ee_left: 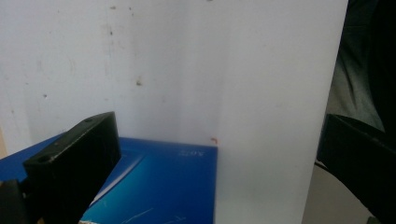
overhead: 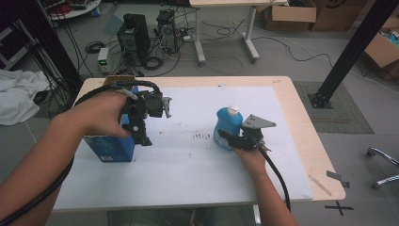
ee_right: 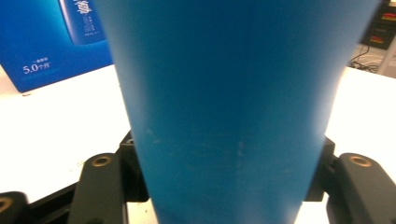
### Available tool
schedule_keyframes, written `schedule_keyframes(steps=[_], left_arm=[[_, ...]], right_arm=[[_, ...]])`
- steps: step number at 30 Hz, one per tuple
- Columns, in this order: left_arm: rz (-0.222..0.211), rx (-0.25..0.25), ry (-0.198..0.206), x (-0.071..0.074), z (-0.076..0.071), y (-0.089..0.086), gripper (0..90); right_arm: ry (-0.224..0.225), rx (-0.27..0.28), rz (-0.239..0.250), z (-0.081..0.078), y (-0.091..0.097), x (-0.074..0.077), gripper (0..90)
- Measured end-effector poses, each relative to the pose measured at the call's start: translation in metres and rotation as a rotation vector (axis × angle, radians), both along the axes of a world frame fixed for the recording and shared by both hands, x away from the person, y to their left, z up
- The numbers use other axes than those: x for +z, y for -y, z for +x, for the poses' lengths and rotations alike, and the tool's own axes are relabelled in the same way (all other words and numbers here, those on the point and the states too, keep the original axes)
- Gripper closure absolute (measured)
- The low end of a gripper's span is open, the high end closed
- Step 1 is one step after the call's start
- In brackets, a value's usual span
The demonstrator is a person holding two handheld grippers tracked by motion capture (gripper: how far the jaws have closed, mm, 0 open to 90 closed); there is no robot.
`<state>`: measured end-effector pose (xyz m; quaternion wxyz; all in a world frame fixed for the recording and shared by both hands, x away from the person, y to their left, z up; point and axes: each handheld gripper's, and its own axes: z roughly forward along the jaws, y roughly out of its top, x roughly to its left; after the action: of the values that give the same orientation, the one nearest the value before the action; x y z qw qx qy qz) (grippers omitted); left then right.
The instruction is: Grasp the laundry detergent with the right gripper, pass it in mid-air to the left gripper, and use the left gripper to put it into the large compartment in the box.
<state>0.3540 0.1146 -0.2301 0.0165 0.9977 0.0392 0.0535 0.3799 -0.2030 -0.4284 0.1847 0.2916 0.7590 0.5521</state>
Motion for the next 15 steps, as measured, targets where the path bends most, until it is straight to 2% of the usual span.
schedule_keyframes(steps=[3,9,15], left_arm=[[-0.004,0.001,0.0,-0.0006,0.0006,-0.0008,0.1],[-0.003,0.002,-0.005,-0.0015,0.0015,-0.0002,0.1],[0.002,-0.005,-0.01,-0.003,0.002,0.003,0.1]], right_arm=[[0.013,-0.004,0.008,-0.0017,-0.0003,-0.0026,42.4],[0.027,-0.013,0.014,-0.0034,-0.0006,-0.004,43.4],[0.039,-0.016,-0.022,-0.0058,-0.0016,-0.0004,45.4]])
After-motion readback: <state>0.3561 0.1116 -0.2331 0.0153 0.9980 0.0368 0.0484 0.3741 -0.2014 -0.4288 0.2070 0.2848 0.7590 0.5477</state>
